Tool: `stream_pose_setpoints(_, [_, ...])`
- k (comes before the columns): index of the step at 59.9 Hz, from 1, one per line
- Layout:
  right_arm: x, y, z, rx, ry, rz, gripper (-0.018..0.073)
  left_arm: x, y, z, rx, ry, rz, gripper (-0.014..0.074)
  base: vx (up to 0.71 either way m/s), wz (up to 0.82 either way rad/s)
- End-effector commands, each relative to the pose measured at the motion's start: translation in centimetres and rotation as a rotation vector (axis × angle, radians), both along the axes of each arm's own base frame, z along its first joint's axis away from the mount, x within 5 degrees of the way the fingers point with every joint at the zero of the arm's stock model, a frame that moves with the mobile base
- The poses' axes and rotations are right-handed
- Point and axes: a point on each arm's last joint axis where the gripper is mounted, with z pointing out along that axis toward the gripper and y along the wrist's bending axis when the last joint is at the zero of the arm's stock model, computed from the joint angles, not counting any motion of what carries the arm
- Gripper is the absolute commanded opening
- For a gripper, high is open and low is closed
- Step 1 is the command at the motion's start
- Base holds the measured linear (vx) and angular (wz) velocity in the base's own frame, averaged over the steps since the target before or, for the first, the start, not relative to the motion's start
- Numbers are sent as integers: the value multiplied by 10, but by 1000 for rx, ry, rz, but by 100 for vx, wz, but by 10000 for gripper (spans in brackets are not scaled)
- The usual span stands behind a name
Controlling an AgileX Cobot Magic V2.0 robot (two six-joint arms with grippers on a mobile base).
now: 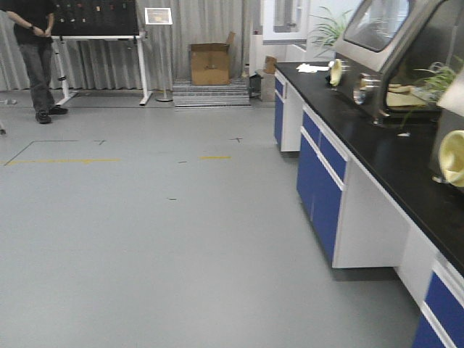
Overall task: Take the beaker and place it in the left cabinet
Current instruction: 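Hold the beaker in the right gripper while driving away from the bench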
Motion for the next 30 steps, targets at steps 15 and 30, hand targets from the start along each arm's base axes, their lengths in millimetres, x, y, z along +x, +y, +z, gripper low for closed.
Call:
stream_pose_setpoints(15, [0, 3, 15, 22, -85, 31, -4, 1, -1, 12, -4, -99, -18, 4, 33, 22])
stream_pose_setpoints(30, [0, 3, 15, 22, -84, 30, -4, 1, -1, 12, -4, -99, -18, 4, 43, 19])
